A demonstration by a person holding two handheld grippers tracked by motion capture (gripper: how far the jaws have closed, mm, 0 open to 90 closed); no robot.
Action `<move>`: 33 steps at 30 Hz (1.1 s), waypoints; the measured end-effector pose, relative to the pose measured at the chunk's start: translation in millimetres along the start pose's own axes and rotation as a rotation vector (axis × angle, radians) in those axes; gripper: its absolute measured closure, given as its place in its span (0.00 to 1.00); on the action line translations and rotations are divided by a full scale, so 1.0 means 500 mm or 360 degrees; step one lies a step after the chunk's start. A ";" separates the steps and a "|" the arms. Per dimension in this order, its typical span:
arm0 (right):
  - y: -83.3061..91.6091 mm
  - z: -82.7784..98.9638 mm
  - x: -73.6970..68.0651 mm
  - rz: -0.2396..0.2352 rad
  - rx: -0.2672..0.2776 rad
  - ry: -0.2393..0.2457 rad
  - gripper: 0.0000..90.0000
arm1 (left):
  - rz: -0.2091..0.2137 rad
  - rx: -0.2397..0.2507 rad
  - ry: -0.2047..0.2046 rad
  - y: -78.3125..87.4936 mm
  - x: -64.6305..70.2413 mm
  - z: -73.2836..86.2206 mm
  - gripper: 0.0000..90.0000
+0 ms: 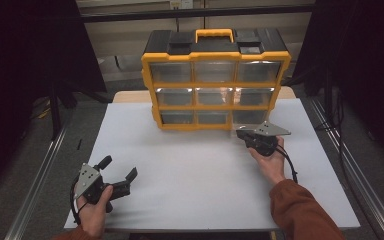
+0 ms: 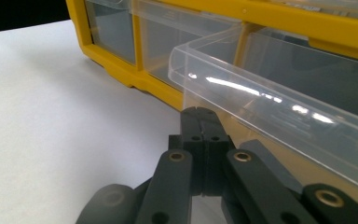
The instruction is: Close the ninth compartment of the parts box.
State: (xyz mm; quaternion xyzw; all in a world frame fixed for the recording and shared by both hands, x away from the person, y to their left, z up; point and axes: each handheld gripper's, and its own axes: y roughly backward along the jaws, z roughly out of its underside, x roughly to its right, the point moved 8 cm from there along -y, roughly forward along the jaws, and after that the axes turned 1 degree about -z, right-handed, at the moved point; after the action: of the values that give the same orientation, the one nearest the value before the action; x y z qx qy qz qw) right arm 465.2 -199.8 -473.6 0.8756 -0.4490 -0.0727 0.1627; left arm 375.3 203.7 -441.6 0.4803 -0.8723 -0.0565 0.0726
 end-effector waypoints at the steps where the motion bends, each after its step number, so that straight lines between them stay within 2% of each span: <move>1: 0.000 0.000 0.002 0.0011 0.0002 0.0007 1.00 | -0.0002 0.0000 -0.0001 0.000 0.000 0.000 0.01; 8: -0.001 -0.005 0.010 0.0072 0.0016 -0.0001 1.00 | 0.0001 0.0001 0.0004 0.000 0.001 0.000 0.01; 22: -0.004 -0.004 0.025 0.0098 0.0031 -0.0031 1.00 | -0.0001 -0.0012 -0.0005 0.000 -0.001 0.001 0.01; 27: -0.005 -0.002 0.029 0.0107 0.0027 -0.0042 1.00 | -0.0004 0.0002 0.0015 -0.001 -0.001 0.000 0.01; 33: -0.004 -0.009 0.035 0.0114 0.0040 -0.0050 1.00 | -0.0002 -0.0011 0.0000 -0.001 -0.002 0.002 0.01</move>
State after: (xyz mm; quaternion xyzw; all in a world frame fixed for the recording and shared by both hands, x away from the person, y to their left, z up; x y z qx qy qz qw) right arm 478.2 -211.8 -469.6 0.8597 -0.4835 -0.0748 0.1471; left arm 375.9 204.2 -442.5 0.4806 -0.8717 -0.0596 0.0743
